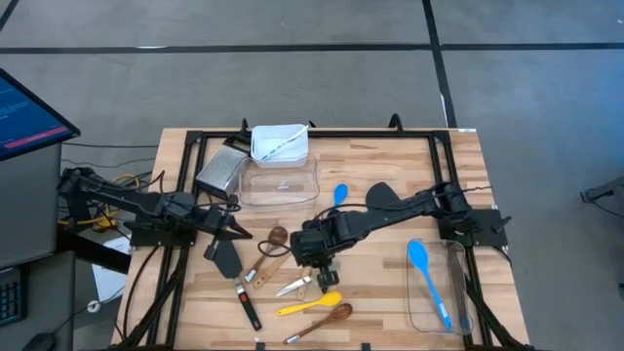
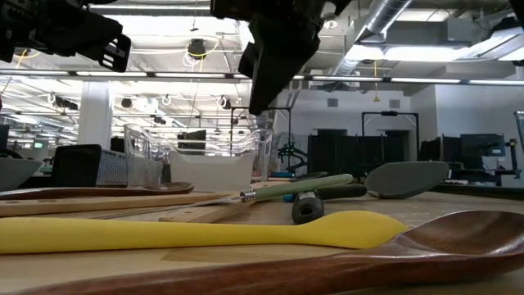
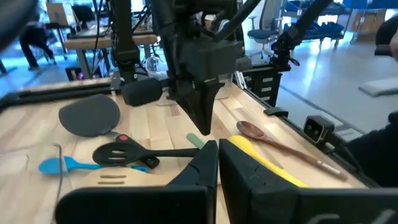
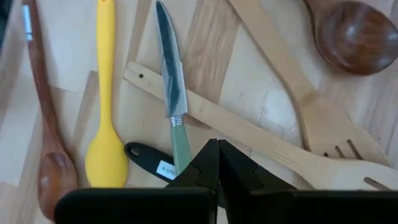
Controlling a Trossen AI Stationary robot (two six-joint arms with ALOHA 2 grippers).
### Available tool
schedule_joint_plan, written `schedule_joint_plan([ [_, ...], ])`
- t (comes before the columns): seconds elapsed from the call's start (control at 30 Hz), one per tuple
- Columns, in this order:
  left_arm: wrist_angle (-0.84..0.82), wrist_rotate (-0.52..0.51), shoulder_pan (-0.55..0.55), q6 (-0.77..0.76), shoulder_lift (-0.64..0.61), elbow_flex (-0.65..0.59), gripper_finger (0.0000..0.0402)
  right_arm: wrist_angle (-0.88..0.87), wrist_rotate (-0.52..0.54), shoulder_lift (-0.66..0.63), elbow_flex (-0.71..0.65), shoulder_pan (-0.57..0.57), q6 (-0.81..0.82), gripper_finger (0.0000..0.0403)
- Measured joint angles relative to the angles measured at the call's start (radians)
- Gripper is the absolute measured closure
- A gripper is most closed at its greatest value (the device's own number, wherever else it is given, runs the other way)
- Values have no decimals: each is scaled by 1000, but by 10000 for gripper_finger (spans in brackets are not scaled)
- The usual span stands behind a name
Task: Pick & Place Kitchen Items
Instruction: Put the gray table knife into the white bin
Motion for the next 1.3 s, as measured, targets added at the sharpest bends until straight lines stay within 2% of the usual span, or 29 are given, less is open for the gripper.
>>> schedule_joint_plan([
  [0.43, 3, 0, 0, -4, 1, 0, 399, 26, 22, 0, -36, 17, 64, 398],
  [0.57, 3, 0, 0, -3, 1, 0, 399, 30, 37, -1, -37, 27, 64, 368],
  [0.8, 3, 0, 0, -3, 1, 0, 399, 33, 37, -1, -37, 42, 64, 279],
  [0.93, 3, 0, 0, -3, 1, 0, 399, 33, 36, -1, -37, 44, 64, 243],
  [1.1, 3, 0, 0, -4, 1, 0, 399, 45, 35, 8, -38, 43, 64, 228],
  [1.3, 4, 0, 0, -5, 1, 0, 399, 76, 30, 50, -39, 53, 63, 234],
])
